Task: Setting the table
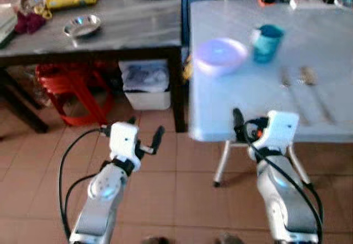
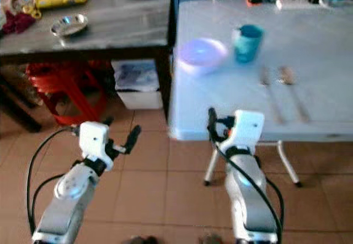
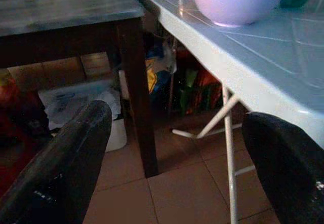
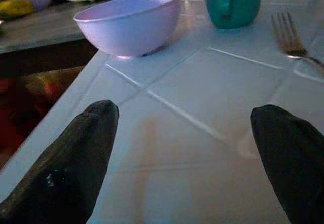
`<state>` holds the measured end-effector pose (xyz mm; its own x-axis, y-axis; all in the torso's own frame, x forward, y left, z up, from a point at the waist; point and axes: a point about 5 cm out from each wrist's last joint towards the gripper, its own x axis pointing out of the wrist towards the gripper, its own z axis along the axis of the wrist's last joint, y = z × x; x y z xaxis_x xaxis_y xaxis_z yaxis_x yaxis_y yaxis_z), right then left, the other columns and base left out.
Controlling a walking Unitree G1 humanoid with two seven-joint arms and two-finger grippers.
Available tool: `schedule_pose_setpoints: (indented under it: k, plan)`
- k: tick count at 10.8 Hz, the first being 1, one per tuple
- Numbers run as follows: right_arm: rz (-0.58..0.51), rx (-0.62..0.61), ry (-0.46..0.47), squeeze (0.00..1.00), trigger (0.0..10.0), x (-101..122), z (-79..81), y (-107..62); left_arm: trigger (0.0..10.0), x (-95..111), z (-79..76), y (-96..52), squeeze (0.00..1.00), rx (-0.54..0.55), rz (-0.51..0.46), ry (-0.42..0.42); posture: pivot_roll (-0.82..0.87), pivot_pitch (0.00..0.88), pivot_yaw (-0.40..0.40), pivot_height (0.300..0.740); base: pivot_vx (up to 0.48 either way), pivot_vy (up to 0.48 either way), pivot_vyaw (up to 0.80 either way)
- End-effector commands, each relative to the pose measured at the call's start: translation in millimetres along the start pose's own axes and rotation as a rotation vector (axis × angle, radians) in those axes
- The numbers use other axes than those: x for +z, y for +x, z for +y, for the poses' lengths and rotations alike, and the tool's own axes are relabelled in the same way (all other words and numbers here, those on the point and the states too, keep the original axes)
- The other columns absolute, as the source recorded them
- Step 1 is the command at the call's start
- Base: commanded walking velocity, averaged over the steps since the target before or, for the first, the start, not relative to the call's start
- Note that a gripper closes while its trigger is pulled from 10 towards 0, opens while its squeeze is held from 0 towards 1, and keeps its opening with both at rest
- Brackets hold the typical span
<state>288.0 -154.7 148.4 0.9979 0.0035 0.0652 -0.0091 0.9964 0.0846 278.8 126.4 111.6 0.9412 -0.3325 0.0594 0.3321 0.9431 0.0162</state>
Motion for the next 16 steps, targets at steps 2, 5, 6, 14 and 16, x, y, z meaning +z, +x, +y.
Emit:
schedule_pose_setpoints:
  k: [2, 5, 6, 14, 16]
  plan:
    - [-0.003, -0.01, -0.016, 0.0, 10.0, 0.3, -3.7, -1.5, 10.0, -1.3, -2.9, -0.8, 0.0, -0.008, 0.001, 0.002, -0.15, 0.163, 0.103, 0.74, 0.0, -0.193, 0.0]
    - [-0.041, 0.02, -0.089, 0.0, 10.0, 5.4, -1.1, -1.8, 10.0, 2.1, 4.0, -2.2, 0.0, 0.052, -0.024, -0.01, -0.15, 0.166, 0.1, 0.74, 0.0, 0.0, 0.0]
    - [-0.044, 0.035, -0.101, 0.0, 10.0, 5.2, 1.7, -2.4, 10.0, 2.7, 7.5, -3.3, 0.0, 0.074, -0.027, -0.016, -0.15, 0.169, 0.099, 0.74, 0.0, 0.0, 0.0]
    - [-0.067, 0.005, -0.129, 0.0, 10.0, 7.3, 1.0, -0.5, 10.0, 4.4, -0.2, -3.8, 0.0, -0.014, -0.049, -0.064, -0.15, 0.166, 0.095, 0.74, 0.161, 0.0, 0.16]
    - [-0.071, 0.001, -0.134, 0.0, 10.0, 8.0, 0.6, -0.6, 10.0, 4.1, -1.4, -3.6, 0.0, -0.021, -0.049, -0.068, -0.15, 0.168, 0.096, 0.74, 0.33, 0.0, -0.5]
